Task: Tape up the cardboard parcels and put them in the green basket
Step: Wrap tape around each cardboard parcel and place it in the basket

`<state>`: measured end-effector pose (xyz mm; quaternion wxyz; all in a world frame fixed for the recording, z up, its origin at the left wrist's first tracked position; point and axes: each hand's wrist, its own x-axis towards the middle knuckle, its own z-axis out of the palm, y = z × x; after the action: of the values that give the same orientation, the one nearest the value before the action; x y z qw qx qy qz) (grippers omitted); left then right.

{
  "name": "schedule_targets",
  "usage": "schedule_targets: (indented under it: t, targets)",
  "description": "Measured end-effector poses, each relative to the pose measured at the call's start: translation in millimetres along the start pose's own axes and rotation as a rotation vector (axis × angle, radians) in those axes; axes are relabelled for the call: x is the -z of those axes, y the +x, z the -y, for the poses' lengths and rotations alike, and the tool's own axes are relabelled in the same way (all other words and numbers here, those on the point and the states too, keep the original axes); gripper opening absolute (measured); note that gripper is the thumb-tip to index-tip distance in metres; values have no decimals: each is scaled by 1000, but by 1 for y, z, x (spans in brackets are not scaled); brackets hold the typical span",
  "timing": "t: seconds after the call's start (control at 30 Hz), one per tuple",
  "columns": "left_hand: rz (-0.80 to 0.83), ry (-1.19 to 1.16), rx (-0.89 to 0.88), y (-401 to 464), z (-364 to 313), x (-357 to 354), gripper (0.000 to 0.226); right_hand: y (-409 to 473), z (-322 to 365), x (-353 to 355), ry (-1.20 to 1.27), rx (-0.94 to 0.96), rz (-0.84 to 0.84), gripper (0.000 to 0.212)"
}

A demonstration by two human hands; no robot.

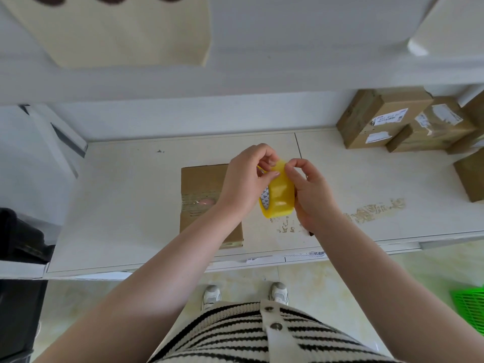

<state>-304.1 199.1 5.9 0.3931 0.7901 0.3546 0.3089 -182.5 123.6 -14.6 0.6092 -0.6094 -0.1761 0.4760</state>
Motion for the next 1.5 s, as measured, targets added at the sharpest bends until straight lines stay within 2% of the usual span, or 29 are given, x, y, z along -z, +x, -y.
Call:
schedule_targets:
  t: [0.1, 0.23, 0.37, 0.4, 0.53, 0.67, 0.77, 0.9, 1.03, 1.1, 1.17, 1.23, 1.3, 1.4, 1.5]
  targets:
    - [-39, 14, -65, -1, 2, -4, 23, 1, 3, 1, 37, -33, -9, 11]
    - [-62, -34, -54, -3, 7, -10, 31, 3, 8, -1, 73, -40, -9, 12]
    - [-69, -93, -37, -1, 5, -11, 70, 6, 10, -4, 58, -67, -34, 14]
    - [-65, -71, -43, 1, 6, -10, 68, 7, 10, -4, 53, -71, -42, 14]
    - [-24, 75, -84, 4, 9, -6, 30, 9, 12, -7, 47, -67, -28, 13]
    - [-40, -5, 11, 6, 11, -6, 24, 10, 13, -7, 15, -42, 2, 14]
    - [-86, -62, 108, 9, 14, -7, 8, 9, 12, -9, -10, -14, 15, 15]
    - [-108, -78, 177, 12, 16, -8, 8, 10, 8, -11, -86, 24, -37, 16]
    - [-155, -66, 233, 15, 15, -13, 8, 15, 3, -13, -277, 128, -85, 11]
    - [-174, -189, 340, 16, 13, -14, 13, 17, 2, -13, -344, 145, -86, 13]
    - [-198, -494, 509, 15, 10, -14, 23, 21, 4, -10, -307, 114, -89, 29]
    - [-232, -710, 644, 15, 10, -12, 29, 26, 8, -5, -247, 114, -96, 34]
    - [-266, -882, 723, 16, 12, -10, 29, 32, 11, 1, -366, 96, -129, 38]
    - [-269, -1038, 777, 15, 13, -4, 16, 37, 6, 7, -449, -157, -50, 48]
    - [-229, -1069, 799, 15, 16, -2, 19, 34, 0, 5, -208, -376, 8, 39]
